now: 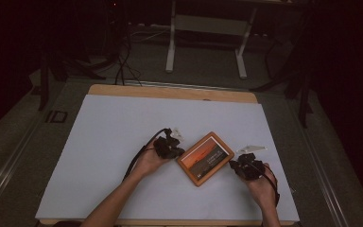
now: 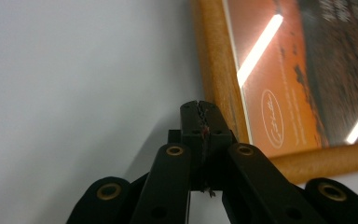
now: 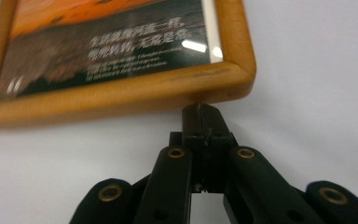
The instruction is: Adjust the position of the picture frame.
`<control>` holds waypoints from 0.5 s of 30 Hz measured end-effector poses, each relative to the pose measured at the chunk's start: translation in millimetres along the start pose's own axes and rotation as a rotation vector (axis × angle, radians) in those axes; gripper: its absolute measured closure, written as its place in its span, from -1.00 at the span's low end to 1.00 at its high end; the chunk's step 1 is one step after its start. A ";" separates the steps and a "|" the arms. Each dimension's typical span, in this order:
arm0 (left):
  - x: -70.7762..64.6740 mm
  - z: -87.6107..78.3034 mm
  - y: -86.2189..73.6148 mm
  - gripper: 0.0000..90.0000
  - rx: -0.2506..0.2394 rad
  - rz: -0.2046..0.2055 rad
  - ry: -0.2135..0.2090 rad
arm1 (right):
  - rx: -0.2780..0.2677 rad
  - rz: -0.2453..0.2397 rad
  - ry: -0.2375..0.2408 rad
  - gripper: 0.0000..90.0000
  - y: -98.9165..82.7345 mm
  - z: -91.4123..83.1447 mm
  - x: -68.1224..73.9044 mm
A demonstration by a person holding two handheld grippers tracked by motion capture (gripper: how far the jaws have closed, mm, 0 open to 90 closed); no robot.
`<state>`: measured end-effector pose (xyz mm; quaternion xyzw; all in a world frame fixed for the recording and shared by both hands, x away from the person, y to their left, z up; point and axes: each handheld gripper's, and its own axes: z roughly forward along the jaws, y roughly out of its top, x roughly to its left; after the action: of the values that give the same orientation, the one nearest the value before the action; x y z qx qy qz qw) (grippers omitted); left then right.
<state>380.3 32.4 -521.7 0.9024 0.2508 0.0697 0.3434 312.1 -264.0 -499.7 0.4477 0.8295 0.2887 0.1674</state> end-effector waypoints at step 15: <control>-29.1 -11.2 -4.3 0.88 -0.077 -0.035 -0.135 | -0.002 0.008 -0.036 0.79 1.7 -1.8 -7.1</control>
<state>350.2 27.1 -514.7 0.8866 0.2402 0.0124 0.3950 316.1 -269.9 -497.1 0.4559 0.8244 0.2819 0.1816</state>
